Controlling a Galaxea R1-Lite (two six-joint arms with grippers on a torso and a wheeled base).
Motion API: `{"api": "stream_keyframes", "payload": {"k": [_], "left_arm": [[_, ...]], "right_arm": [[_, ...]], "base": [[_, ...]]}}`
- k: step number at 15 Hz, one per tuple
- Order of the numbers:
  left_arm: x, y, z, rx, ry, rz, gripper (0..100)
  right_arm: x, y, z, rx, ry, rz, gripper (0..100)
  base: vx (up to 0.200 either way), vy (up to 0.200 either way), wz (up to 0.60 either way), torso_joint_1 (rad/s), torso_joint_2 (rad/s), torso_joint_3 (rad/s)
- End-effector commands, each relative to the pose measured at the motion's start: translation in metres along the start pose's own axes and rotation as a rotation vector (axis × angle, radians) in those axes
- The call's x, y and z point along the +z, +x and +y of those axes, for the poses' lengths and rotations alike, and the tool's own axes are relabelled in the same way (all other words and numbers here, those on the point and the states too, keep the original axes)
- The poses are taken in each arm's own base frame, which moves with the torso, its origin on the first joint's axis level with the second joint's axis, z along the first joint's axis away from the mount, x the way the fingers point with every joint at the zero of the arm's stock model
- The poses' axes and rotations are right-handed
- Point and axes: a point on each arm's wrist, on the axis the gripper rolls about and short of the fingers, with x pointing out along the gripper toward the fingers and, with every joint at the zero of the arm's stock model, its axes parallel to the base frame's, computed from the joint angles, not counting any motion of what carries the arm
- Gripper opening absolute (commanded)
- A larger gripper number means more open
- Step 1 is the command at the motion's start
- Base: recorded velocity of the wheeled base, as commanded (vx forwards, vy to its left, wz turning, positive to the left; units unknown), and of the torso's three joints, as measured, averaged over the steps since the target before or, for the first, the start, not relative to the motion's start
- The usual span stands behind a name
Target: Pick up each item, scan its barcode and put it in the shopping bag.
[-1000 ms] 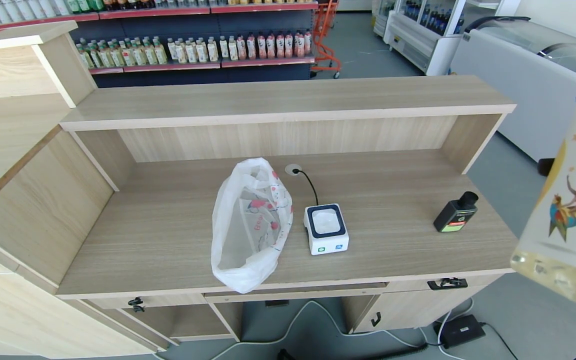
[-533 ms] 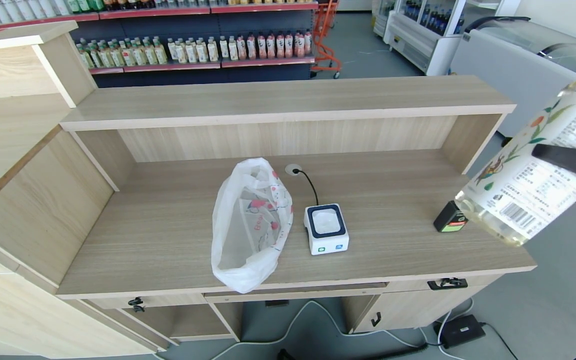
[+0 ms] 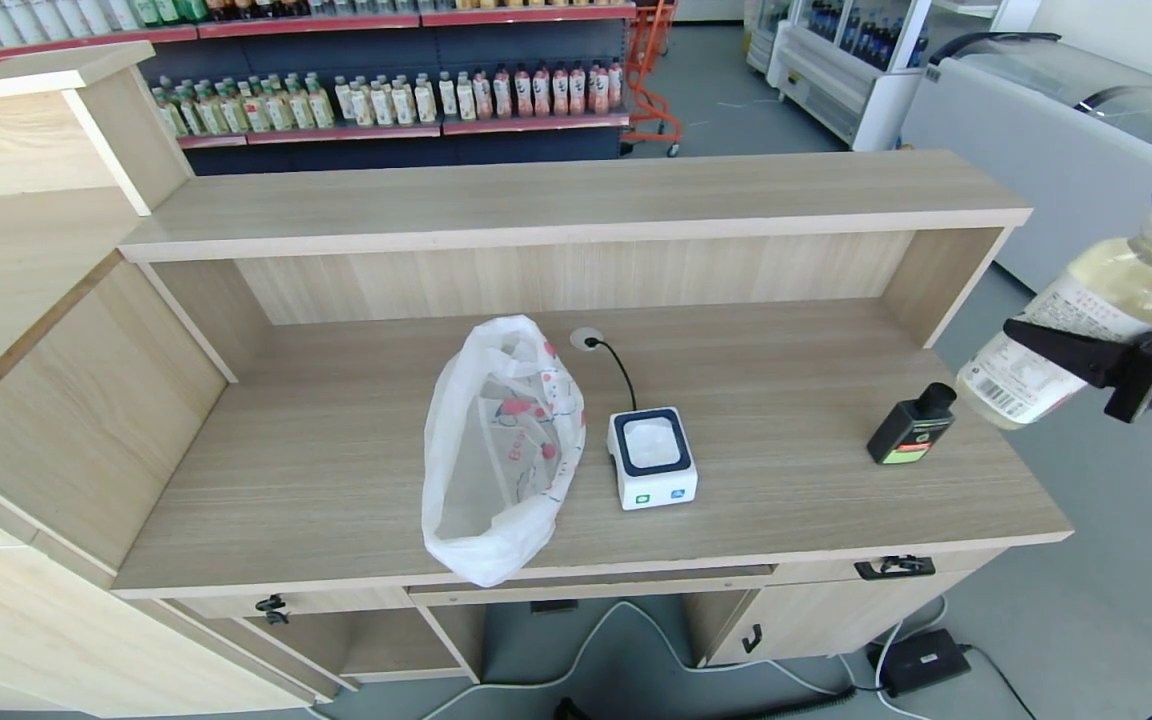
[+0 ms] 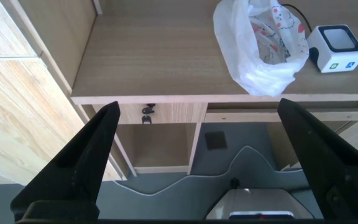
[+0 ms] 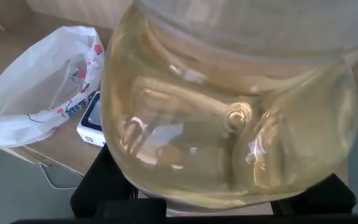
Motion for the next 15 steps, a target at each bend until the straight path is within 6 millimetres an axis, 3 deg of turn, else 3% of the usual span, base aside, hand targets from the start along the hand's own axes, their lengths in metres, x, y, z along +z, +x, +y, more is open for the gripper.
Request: {"api": "stream_keyframes", "payload": {"k": [1, 3, 10, 15], "left_arm": [[0.000, 0.000, 0.000, 0.000, 0.000, 0.000, 100], [0.000, 0.000, 0.000, 0.000, 0.000, 0.000, 100], [0.000, 0.000, 0.000, 0.000, 0.000, 0.000, 100], [0.000, 0.000, 0.000, -0.002, 0.000, 0.001, 100]], "right_arm": [[-0.011, 0.006, -0.011, -0.048, 0.001, 0.021, 0], [-0.018, 0.010, -0.014, -0.107, -0.042, 0.043, 0], [-0.017, 0.025, -0.018, -0.082, -0.202, 0.039, 0], [-0.030, 0.035, -0.018, -0.051, -0.325, 0.067, 0]], "base": [[0.000, 0.000, 0.00, 0.000, 0.00, 0.000], [0.000, 0.000, 0.00, 0.000, 0.00, 0.000], [0.000, 0.000, 0.00, 0.000, 0.00, 0.000], [0.000, 0.000, 0.00, 0.000, 0.00, 0.000]]}}
